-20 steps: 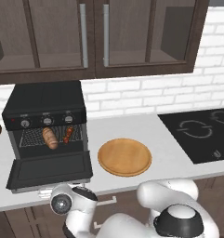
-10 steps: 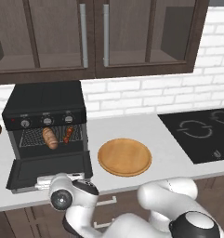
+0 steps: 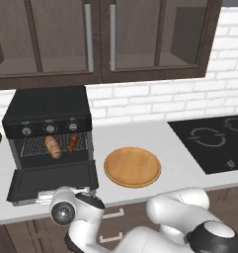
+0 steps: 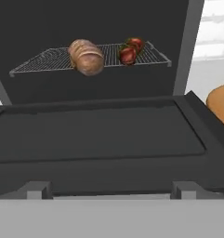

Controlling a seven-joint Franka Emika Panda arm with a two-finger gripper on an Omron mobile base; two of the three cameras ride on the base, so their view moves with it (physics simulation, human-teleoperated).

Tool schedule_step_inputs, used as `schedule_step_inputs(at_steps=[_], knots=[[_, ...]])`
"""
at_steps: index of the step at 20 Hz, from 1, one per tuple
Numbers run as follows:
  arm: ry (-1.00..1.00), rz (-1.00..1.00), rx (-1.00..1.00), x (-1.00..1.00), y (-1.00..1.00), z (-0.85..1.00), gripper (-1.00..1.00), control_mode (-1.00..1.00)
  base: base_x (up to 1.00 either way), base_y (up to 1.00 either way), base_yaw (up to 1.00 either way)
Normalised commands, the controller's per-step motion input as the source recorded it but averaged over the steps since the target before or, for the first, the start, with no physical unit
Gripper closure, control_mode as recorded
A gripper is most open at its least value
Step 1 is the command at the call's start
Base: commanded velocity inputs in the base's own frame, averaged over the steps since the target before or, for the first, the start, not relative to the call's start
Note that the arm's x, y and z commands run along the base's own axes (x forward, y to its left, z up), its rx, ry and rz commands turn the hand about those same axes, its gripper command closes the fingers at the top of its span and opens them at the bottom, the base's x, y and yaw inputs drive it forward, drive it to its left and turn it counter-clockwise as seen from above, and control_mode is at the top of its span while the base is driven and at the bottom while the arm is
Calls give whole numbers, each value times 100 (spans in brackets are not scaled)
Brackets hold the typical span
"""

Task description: Pick up the kebab skewer and baguette bread, and place them inside the toaster oven. Close the toaster oven door and start by setting the timer.

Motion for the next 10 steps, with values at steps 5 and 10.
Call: schedule_step_inputs(at_steps=[5, 10], knots=[[3, 0, 0, -22, 0, -41, -100, -100, 0, 0, 0], [8, 0, 0, 10, -6, -18, -100, -100, 0, 0, 0]])
